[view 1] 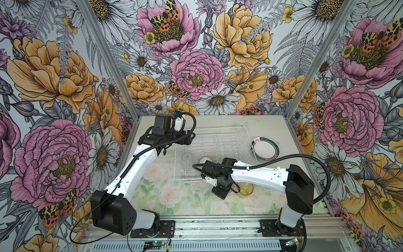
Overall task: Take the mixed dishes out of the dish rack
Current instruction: 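Lower the pink glass onto the table beside the yellow glass with the right gripper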
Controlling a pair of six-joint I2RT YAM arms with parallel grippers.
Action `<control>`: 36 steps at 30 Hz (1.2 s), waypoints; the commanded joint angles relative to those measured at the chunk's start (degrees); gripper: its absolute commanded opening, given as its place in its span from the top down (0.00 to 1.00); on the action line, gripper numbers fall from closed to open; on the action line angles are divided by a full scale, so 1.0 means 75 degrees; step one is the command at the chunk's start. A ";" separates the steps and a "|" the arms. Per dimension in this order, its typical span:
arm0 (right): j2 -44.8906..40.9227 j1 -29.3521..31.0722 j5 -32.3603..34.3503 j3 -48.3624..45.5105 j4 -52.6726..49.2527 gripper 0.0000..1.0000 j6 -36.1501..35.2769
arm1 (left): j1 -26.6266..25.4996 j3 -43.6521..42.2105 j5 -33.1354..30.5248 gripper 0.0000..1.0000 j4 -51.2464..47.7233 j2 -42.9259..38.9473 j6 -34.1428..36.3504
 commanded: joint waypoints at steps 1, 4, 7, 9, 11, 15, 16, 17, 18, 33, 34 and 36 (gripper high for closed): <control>0.0288 -0.0063 0.0089 -0.0228 -0.0004 1.00 -0.0080 | 0.0078 -0.0057 -0.0060 0.08 -0.0024 0.0045 0.0085; 0.0306 -0.0064 0.0095 -0.0285 -0.0004 1.00 -0.0068 | 0.0071 -0.0046 -0.0038 0.08 -0.0024 0.0045 0.0092; 0.0332 -0.0064 0.0124 -0.0320 -0.0004 1.00 -0.0045 | 0.0077 -0.0031 -0.0039 0.08 -0.0024 0.0033 0.0090; 0.0348 -0.0064 0.0136 -0.0345 -0.0004 0.99 -0.0034 | 0.0070 -0.0042 -0.0036 0.08 -0.0024 0.0033 0.0085; 0.0348 -0.0063 0.0199 -0.0371 -0.0004 0.98 -0.0021 | 0.0070 -0.0046 -0.0036 0.08 -0.0024 0.0033 0.0089; 0.0340 -0.0064 0.0251 -0.0369 -0.0004 0.94 0.0008 | 0.0079 -0.0026 -0.0024 0.08 -0.0023 0.0025 0.0088; 0.0338 -0.0064 0.0264 -0.0365 -0.0009 0.94 0.0025 | 0.0078 -0.0023 -0.0024 0.07 -0.0024 0.0010 0.0084; 0.0326 -0.0064 0.0317 -0.0366 -0.0015 0.94 0.0054 | 0.0079 -0.0023 -0.0026 0.08 -0.0024 -0.0001 0.0087; 0.0317 -0.0044 0.0345 -0.0379 -0.0015 0.95 0.0070 | 0.0085 -0.0023 -0.0039 0.07 -0.0024 0.0000 0.0090; -0.0073 0.0197 0.0442 -0.0598 -0.0108 0.98 0.0424 | 0.0079 0.0049 0.0037 0.07 -0.0042 -0.0014 0.0092; -0.0055 0.0205 0.0493 -0.0605 -0.0118 0.98 0.0418 | 0.0079 0.0048 0.0038 0.08 -0.0036 -0.0014 0.0090; -0.0053 0.0205 0.0521 -0.0608 -0.0120 0.98 0.0395 | 0.0074 0.0066 0.0046 0.08 -0.0038 -0.0014 0.0070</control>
